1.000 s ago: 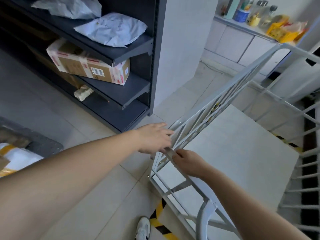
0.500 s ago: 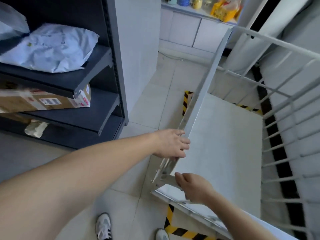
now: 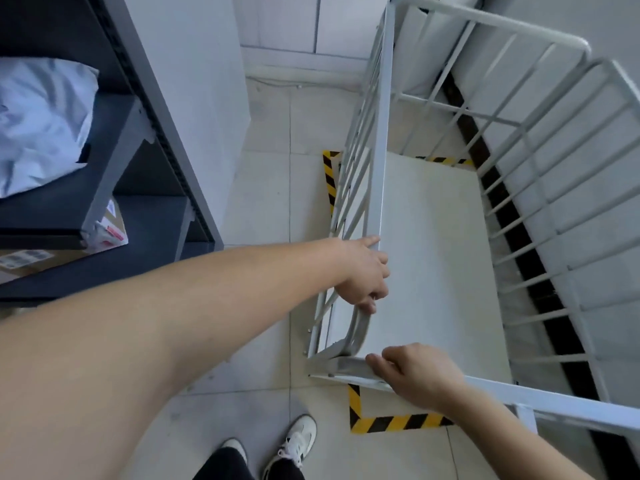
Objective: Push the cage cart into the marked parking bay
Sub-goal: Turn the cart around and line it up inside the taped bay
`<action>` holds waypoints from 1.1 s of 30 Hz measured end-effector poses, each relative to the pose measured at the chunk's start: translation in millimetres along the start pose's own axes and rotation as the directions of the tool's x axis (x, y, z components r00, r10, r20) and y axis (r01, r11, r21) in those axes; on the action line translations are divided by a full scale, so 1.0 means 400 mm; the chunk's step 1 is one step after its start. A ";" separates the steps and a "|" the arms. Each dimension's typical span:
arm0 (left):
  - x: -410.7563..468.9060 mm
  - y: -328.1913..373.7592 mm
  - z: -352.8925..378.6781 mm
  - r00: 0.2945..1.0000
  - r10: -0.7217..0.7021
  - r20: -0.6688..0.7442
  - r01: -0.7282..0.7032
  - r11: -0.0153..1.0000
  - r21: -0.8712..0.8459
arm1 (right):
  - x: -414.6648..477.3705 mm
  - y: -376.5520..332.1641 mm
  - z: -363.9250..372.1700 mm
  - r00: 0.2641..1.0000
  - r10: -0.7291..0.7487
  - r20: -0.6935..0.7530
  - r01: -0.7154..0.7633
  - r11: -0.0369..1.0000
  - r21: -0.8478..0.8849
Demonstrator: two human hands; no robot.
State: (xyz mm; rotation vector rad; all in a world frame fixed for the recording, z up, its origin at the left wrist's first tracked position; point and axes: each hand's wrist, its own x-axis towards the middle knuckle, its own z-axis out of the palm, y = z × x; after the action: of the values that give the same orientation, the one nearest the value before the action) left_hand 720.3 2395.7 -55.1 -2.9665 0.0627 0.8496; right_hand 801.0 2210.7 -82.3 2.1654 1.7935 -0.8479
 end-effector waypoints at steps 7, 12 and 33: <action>0.004 -0.009 -0.005 0.997 0.063 0.041 -0.062 0.997 -0.043 | 0.001 -0.002 0.007 0.998 0.056 -0.016 -0.057 0.998 -0.004; 0.007 -0.014 -0.011 0.992 0.105 0.063 -0.103 0.994 -0.041 | -0.003 -0.011 -0.004 0.993 0.117 -0.035 -0.117 0.993 0.000; 0.018 -0.021 0.003 0.982 0.181 0.046 -0.178 0.982 -0.068 | 0.000 -0.020 0.009 0.978 0.186 -0.092 -0.187 0.982 -0.001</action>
State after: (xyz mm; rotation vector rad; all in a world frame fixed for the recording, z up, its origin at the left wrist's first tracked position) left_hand 726.0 2404.0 -59.6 -3.0310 0.3111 0.9645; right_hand 792.2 2210.8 -83.7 2.3563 1.5966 -0.7055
